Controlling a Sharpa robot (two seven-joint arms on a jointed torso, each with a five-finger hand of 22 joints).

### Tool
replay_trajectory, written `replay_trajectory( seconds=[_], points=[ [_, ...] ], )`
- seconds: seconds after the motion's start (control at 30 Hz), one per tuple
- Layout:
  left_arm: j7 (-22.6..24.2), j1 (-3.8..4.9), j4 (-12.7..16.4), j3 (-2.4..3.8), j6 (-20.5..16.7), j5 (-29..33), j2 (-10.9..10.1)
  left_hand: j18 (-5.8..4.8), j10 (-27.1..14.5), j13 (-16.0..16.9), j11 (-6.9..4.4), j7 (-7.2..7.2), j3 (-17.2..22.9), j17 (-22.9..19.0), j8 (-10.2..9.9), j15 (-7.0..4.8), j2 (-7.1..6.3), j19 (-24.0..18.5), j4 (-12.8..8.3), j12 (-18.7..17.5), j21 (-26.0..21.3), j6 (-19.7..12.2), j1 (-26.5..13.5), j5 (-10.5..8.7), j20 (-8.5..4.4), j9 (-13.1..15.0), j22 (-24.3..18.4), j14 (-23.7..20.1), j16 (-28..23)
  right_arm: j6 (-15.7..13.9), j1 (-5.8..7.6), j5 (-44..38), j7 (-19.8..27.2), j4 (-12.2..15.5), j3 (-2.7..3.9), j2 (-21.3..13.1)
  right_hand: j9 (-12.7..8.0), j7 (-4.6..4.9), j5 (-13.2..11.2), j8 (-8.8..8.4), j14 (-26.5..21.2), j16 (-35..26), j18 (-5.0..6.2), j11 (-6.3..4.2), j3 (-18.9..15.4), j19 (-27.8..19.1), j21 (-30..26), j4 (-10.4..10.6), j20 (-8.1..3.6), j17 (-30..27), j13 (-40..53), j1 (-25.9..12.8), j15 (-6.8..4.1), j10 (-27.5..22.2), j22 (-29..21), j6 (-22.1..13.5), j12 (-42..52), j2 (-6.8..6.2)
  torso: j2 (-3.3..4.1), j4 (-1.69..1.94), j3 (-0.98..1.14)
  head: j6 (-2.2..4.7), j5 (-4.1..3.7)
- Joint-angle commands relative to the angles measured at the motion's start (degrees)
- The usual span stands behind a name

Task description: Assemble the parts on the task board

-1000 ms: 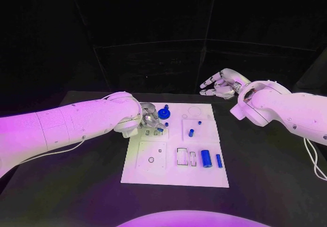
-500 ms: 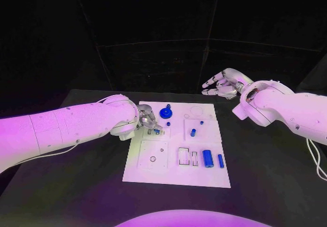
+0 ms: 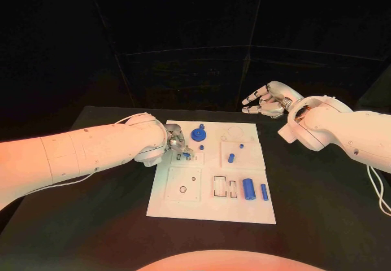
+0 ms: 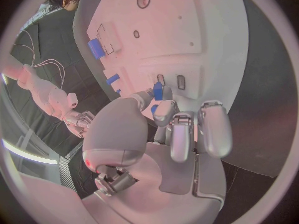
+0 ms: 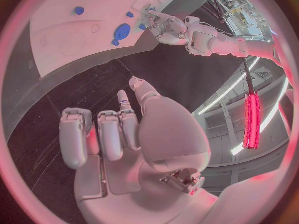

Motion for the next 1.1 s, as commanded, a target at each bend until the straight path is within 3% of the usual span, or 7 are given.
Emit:
replay_trajectory(
  seconds=[0.03,0.23,0.67,1.1],
  points=[
    [-0.46,0.03,-0.19,0.03,-0.50,-1.49,0.26,-0.87,0.44,0.10,0.07,-0.24,6.69,15.09,0.30,0.06,0.53,-0.04,-6.45,0.29,0.09,0.09,0.04,0.06,-0.04,0.06,0.10,5.96,0.18,-0.01,0.12,-0.18,0.30,0.06,0.04,0.04,-0.07,-0.07,0.29,-0.32,4.02,-0.21,0.21,-0.25,0.28,1.47,-0.22,0.00,-0.38,5.60,8.79,-0.34,-0.41,1.30,6.57,0.38,-0.32,-0.42,0.02,-0.02,0.04,-0.11,-0.12],
    [-0.59,-0.07,-0.83,-0.05,0.89,-2.21,0.88,-0.90,0.51,0.15,0.06,-0.27,6.79,15.09,0.39,0.05,0.24,0.01,-6.58,0.36,0.16,0.11,-0.27,0.05,-0.06,0.14,0.24,5.96,0.18,0.09,0.12,-0.18,0.26,0.12,0.04,0.06,-0.06,-0.06,0.25,-0.31,4.01,-0.23,0.21,-0.24,0.32,1.46,-0.24,0.05,-0.38,5.57,8.80,-0.48,-0.40,1.31,6.54,0.41,-0.31,-0.45,-0.02,0.13,0.02,-0.28,-0.20],
    [-0.73,-0.21,-1.07,-0.21,3.72,-2.45,1.43,-0.97,0.73,0.39,-0.02,-0.39,6.73,15.09,0.64,0.01,-0.62,0.11,-7.15,0.60,0.38,0.31,-0.79,0.04,-0.09,0.31,0.65,5.96,0.18,0.41,0.12,-0.18,0.15,-0.03,0.04,0.34,-0.06,-0.06,0.24,-0.31,4.02,-0.22,0.22,-0.24,0.33,1.45,-0.25,0.07,-0.38,5.58,8.77,-0.53,-0.40,1.28,6.52,0.42,-0.35,-0.46,-0.05,0.08,0.01,-0.49,-0.23],
    [-0.71,-0.35,-1.34,-0.32,4.26,-2.47,2.17,-1.02,1.01,0.74,-0.10,-0.51,6.49,15.09,0.90,-0.03,-0.97,0.19,-7.47,0.93,0.56,0.64,-1.16,0.04,-0.12,0.44,0.97,5.96,0.18,0.57,0.12,-0.18,0.06,-0.01,0.04,0.41,-0.06,-0.06,0.24,-0.31,4.02,-0.22,0.22,-0.24,0.33,1.45,-0.25,0.07,-0.38,5.58,8.77,-0.53,-0.40,1.28,6.52,0.42,-0.35,-0.46,-0.06,0.09,0.03,-0.63,0.01]
  ],
)
